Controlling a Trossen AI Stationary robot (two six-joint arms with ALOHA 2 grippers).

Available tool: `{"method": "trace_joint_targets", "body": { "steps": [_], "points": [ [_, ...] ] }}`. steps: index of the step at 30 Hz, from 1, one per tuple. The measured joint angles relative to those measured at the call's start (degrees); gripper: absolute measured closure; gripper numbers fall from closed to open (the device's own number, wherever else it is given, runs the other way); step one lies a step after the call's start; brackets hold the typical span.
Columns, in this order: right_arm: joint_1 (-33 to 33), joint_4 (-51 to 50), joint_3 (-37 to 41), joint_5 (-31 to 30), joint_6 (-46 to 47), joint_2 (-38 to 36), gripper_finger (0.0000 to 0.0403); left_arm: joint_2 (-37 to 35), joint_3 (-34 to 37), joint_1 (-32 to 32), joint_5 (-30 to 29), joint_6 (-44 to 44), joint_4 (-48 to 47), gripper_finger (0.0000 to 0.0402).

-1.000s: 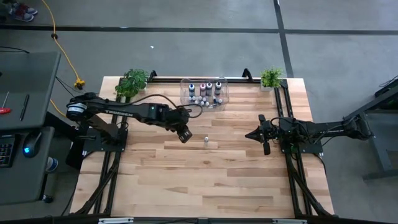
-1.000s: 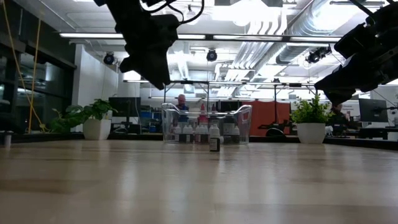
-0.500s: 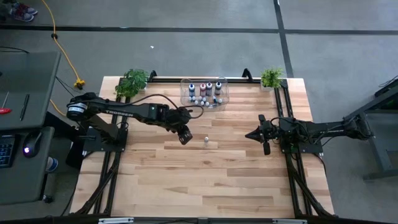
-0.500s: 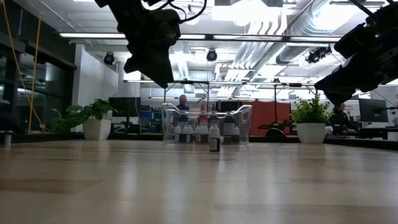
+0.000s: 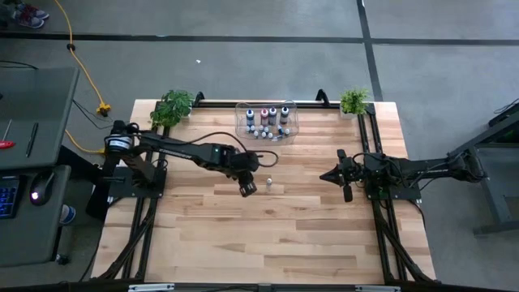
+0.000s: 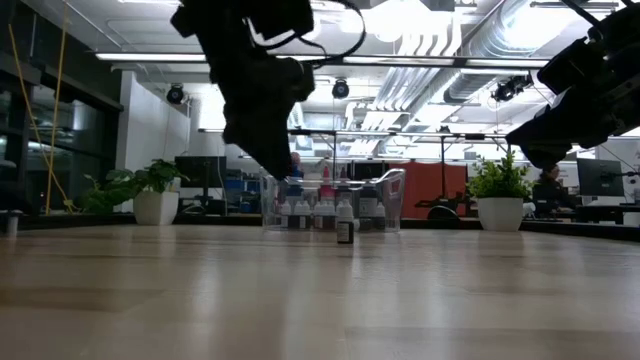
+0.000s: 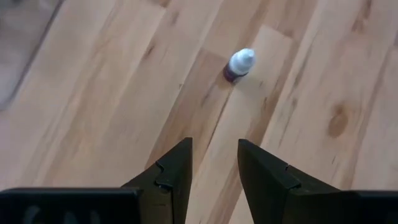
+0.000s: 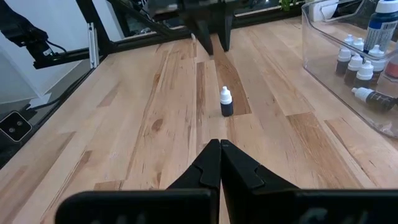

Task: Pick & Place food coloring
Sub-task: Put the small purple food coloring bottle into the transparent bin

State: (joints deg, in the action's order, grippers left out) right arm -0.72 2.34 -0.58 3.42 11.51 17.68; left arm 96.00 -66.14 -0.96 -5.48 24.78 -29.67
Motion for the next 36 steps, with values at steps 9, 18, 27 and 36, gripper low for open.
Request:
{"method": "trace_joint_targets", "body": {
  "steps": [9, 18, 27, 36],
  "points": [
    [0.01, -0.08, -0.01, 0.0, 0.02, -0.05, 0.0402, 6.71, -8.44, -0.27, 3.44, -17.21, -1.53, 0.0275],
    [-0.02, 0.02, -0.02, 0.0, 0.02, -0.05, 0.0402, 14.28, -20.91, -0.21, 3.13, -20.02, -10.22, 0.0177],
    [0.0, 0.01, -0.02, 0.0, 0.0, -0.07, 0.0402, 24.29, -36.6, -0.21, 0.63, -17.49, -26.83, 0.0138],
    [0.01, -0.03, 0.0, 0.0, 0.0, -0.03, 0.0402, 29.36, -42.3, -0.19, 0.28, -18.75, -29.18, 0.0137]
  ]
}}
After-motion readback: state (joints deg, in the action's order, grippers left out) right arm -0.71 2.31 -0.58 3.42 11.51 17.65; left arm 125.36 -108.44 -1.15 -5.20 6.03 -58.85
